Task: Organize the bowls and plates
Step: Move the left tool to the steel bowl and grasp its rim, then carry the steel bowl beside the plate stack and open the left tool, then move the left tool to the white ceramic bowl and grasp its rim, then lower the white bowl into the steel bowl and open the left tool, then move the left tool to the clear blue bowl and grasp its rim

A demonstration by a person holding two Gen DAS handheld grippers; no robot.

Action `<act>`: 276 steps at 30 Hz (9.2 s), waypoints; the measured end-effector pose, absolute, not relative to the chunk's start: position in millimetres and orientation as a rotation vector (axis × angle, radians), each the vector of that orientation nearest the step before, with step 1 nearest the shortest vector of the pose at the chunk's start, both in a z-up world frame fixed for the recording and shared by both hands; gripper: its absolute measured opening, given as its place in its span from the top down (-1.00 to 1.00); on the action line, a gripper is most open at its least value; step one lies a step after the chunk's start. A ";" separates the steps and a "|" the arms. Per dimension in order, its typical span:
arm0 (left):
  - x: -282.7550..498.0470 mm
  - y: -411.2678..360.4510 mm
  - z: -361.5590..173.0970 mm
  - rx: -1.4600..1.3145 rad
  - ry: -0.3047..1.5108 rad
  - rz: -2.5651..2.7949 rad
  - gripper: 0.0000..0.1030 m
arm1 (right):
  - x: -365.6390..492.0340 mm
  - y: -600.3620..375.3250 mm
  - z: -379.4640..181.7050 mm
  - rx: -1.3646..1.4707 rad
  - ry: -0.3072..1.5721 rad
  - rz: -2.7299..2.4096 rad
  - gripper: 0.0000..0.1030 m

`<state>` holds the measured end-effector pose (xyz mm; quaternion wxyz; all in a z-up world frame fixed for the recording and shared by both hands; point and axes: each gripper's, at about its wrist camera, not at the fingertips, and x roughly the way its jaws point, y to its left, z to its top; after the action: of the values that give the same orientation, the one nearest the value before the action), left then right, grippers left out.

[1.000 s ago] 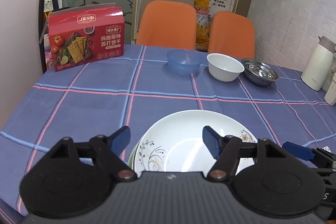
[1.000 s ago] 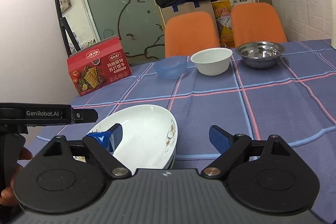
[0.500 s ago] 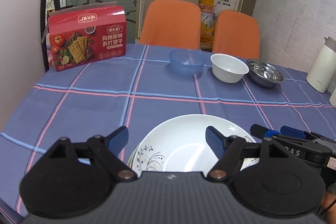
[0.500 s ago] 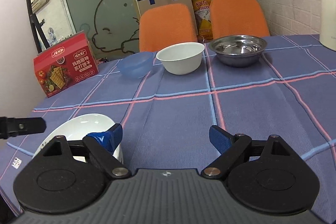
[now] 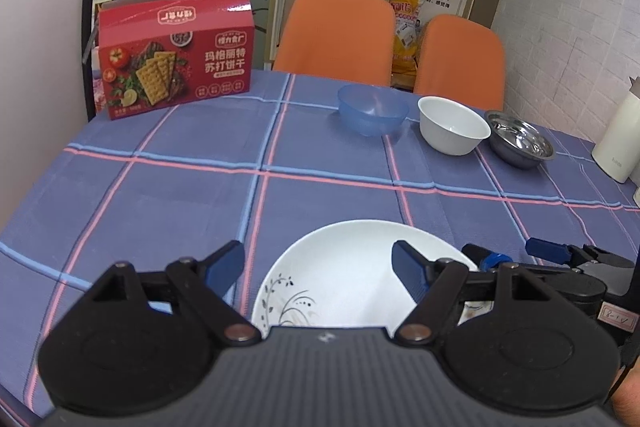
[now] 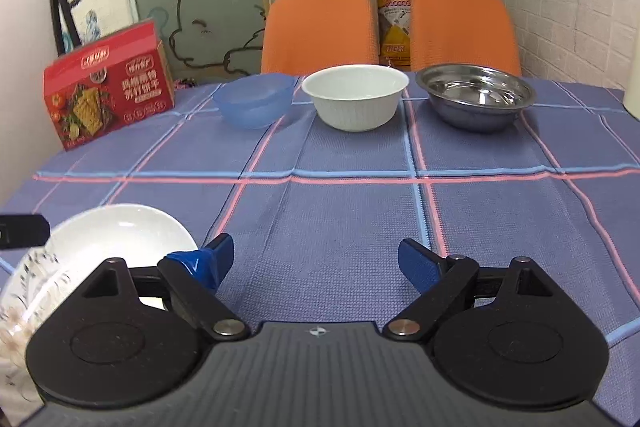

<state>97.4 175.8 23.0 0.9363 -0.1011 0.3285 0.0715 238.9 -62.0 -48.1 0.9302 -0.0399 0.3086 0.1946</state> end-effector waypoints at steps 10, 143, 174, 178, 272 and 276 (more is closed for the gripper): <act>99.7 184.0 26.7 -0.233 0.661 0.151 -0.45 | 226.4 -87.5 -22.7 -0.018 0.541 0.395 -0.49; 234.5 25.3 35.5 0.050 0.861 -0.251 -0.38 | 223.2 -274.2 -7.2 0.198 0.673 0.314 -0.49; 484.7 89.3 15.2 0.051 0.973 -0.157 -0.39 | 450.5 -121.5 -4.9 -0.056 0.819 0.560 -0.49; 492.4 87.2 7.9 0.083 0.980 -0.161 -0.39 | 443.3 -115.9 -9.6 -0.078 0.836 0.601 -0.49; 211.3 16.0 53.5 0.091 0.802 -0.370 -0.45 | 181.8 -242.0 12.3 -0.109 0.647 0.473 -0.50; 208.6 67.6 57.1 0.064 0.803 -0.264 -0.47 | 189.5 -227.2 19.1 -0.075 0.612 0.518 -0.50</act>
<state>208.6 67.6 57.1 0.9115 0.0309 0.3896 -0.1280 189.5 -227.2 19.1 0.9200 -0.0365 0.2980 0.2521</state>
